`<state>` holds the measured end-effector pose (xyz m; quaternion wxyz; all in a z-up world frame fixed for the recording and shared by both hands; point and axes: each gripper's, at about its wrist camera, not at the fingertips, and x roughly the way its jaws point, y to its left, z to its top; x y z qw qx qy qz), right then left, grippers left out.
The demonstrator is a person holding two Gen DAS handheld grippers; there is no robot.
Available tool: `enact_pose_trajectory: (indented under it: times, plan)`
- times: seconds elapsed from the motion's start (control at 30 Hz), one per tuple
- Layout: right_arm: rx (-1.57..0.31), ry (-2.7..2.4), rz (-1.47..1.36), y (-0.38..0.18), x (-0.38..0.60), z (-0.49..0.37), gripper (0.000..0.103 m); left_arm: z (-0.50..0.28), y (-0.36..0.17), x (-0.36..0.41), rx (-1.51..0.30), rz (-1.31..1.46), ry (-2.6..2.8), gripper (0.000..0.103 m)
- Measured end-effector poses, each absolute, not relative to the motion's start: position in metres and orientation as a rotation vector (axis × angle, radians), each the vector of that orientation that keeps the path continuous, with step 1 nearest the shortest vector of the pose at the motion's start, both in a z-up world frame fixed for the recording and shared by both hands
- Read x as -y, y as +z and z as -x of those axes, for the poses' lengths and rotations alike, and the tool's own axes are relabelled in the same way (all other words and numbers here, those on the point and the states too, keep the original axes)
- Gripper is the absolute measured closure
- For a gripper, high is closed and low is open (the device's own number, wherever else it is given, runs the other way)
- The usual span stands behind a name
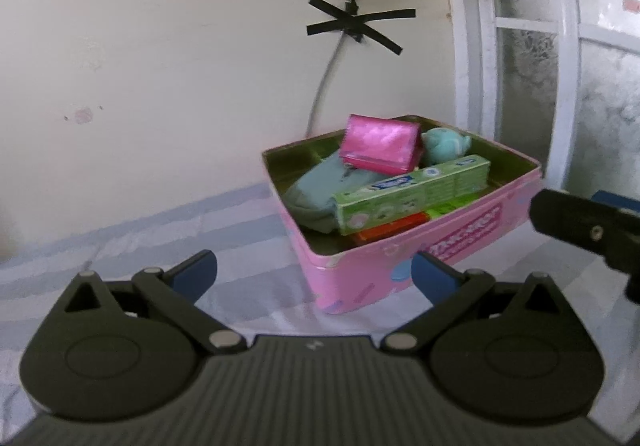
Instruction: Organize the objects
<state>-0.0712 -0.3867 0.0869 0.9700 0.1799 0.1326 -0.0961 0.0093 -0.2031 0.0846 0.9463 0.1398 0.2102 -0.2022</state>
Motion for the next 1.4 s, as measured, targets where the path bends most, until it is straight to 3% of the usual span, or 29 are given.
enact_pose_trajectory:
  times: [1.4]
  plan:
    - [-0.333,-0.199,-0.461,0.059,0.4,0.059,0.012,-0.018,0.044,0.223,-0.625,-0.354,-0.393,0.0]
